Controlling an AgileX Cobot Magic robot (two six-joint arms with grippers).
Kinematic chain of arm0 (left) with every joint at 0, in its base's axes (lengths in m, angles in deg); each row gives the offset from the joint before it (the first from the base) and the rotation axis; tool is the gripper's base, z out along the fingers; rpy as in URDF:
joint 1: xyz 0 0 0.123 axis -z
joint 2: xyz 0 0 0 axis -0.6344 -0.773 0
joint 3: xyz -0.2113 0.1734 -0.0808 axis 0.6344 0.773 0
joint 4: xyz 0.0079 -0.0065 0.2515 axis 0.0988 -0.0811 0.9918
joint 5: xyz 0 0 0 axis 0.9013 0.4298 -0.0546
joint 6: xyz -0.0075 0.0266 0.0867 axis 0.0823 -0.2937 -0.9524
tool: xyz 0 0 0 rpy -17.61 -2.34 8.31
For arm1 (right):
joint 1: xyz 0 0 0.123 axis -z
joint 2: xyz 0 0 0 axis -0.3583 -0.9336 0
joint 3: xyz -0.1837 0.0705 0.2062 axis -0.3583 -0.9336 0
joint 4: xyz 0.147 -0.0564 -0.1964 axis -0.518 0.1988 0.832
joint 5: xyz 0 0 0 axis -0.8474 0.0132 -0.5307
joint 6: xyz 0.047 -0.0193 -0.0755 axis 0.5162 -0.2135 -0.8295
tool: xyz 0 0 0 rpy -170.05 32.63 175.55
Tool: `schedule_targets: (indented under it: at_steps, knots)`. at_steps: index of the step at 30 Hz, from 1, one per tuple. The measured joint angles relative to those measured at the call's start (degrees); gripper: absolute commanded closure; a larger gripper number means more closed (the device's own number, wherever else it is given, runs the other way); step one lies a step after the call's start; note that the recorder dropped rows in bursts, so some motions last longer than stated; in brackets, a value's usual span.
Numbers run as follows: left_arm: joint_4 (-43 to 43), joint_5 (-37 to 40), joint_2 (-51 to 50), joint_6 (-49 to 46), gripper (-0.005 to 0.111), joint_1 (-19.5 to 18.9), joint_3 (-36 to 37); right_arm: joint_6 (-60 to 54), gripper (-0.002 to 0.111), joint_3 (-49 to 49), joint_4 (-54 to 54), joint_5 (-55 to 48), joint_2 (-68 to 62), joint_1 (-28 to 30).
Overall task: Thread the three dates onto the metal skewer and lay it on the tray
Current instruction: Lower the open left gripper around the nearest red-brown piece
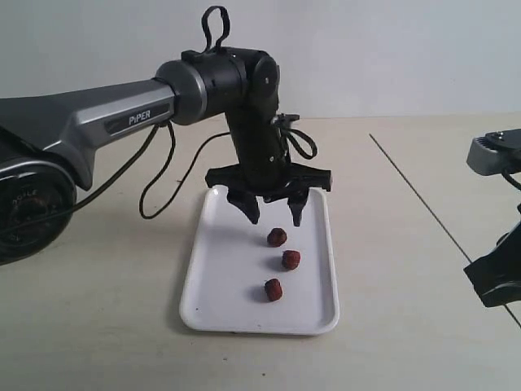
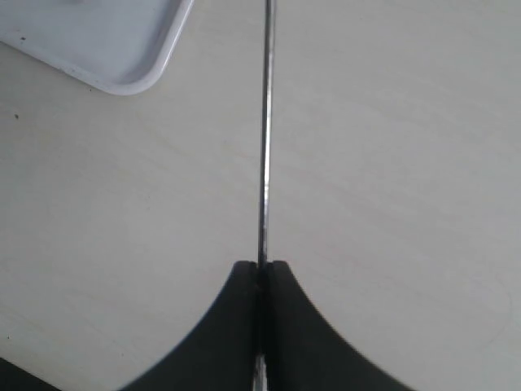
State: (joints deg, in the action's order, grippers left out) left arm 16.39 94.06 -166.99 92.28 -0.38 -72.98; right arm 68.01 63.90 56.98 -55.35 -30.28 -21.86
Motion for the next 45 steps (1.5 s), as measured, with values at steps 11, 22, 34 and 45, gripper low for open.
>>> schedule_targets:
  at_steps: [11,22,34,45]
  knots:
    - [1.53,0.00,1.80,3.93,0.045,0.92,-0.14,0.00,0.108,0.00,0.00,-0.04,0.00,0.00]
    - [2.23,0.00,1.80,5.58,0.045,0.92,-0.14,0.00,0.108,0.00,0.00,-0.04,0.00,0.00]
    - [3.71,0.09,1.80,5.91,0.045,2.80,3.19,0.00,0.108,0.00,0.00,-0.04,0.00,0.00]
    - [8.12,0.09,1.80,6.04,0.045,2.80,3.58,0.00,0.108,0.00,0.00,0.11,0.00,0.00]
